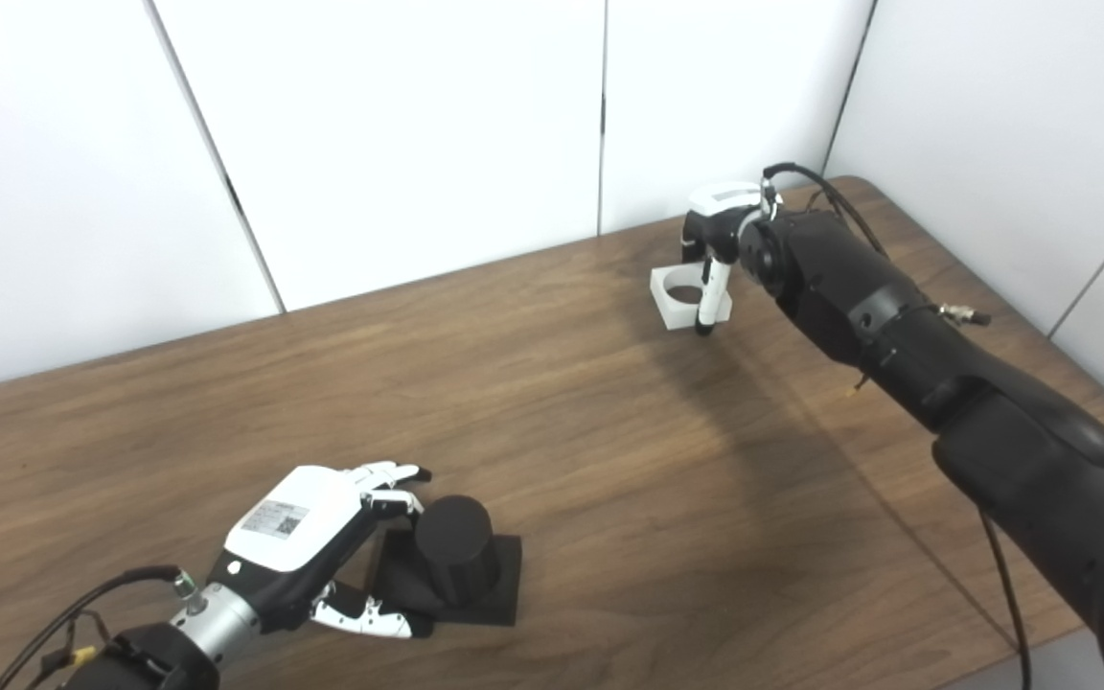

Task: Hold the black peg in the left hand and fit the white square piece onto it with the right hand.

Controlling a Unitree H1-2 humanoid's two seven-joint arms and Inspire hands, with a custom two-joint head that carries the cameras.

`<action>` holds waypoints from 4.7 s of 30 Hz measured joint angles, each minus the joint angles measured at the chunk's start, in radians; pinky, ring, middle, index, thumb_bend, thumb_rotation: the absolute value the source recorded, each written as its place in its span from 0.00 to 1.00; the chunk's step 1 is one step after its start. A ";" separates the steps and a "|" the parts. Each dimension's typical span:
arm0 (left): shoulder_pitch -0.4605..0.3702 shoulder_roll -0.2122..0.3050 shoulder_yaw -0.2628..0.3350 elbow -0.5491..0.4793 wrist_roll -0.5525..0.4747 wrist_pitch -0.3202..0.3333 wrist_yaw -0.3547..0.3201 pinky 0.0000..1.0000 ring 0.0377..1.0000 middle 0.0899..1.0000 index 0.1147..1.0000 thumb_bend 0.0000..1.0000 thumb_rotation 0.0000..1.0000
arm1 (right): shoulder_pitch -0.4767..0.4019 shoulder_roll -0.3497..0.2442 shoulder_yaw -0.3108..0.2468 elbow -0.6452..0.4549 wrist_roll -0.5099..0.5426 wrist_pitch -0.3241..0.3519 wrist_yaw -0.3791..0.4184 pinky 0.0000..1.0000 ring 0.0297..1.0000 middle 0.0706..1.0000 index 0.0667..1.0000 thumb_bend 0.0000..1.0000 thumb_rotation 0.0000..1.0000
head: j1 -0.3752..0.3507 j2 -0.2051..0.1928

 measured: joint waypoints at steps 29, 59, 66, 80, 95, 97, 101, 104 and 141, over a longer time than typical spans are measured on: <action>-0.015 -0.007 0.005 0.010 0.000 0.001 -0.023 0.79 0.90 0.90 0.43 0.52 0.07 | 0.139 -0.049 -0.076 -0.393 0.076 -0.086 -0.008 0.87 0.86 0.78 0.44 0.52 0.13 | 0.170 0.069; -0.061 -0.069 0.000 0.048 0.038 0.032 -0.053 0.77 0.91 0.92 0.43 0.52 0.07 | 0.160 -0.036 -0.141 -0.755 0.276 -0.149 0.174 0.79 0.86 0.79 0.44 0.52 0.13 | 0.434 0.140; -0.062 -0.070 0.000 0.048 0.041 0.034 -0.056 0.78 0.92 0.91 0.43 0.52 0.07 | 0.160 -0.007 -0.140 -0.844 0.316 -0.149 0.211 0.76 0.86 0.79 0.44 0.52 0.13 | 0.422 0.143; -0.065 -0.072 0.000 0.048 0.045 0.036 -0.061 0.78 0.92 0.91 0.43 0.52 0.07 | 0.181 0.023 -0.116 -0.998 0.306 -0.121 0.297 0.80 0.85 0.78 0.44 0.52 0.13 | 0.410 0.144; -0.067 -0.076 0.001 0.048 0.054 0.040 -0.062 0.78 0.92 0.90 0.43 0.52 0.07 | 0.198 0.035 -0.082 -1.037 0.336 -0.142 0.329 0.76 0.83 0.76 0.44 0.52 0.13 | 0.405 0.150; -0.067 -0.076 0.001 0.048 0.054 0.040 -0.062 0.78 0.92 0.91 0.43 0.52 0.07 | 0.199 0.042 -0.075 -1.037 0.335 -0.144 0.332 0.77 0.83 0.76 0.44 0.52 0.13 | 0.403 0.155; -0.067 -0.077 0.001 0.048 0.054 0.041 -0.063 0.78 0.92 0.91 0.43 0.52 0.07 | 0.200 0.050 -0.062 -1.039 0.333 -0.144 0.348 0.77 0.83 0.76 0.44 0.52 0.13 | 0.402 0.158; -0.067 -0.077 0.002 0.048 0.054 0.041 -0.063 0.78 0.92 0.90 0.43 0.52 0.07 | 0.202 0.051 -0.061 -1.045 0.333 -0.143 0.355 0.78 0.83 0.76 0.44 0.52 0.13 | 0.402 0.158; -0.065 -0.087 0.006 0.048 0.057 0.047 -0.065 0.79 0.94 0.92 0.42 0.52 0.07 | 0.239 0.130 -0.051 -1.035 0.315 -0.144 0.370 0.80 0.84 0.78 0.44 0.52 0.13 | 0.413 0.170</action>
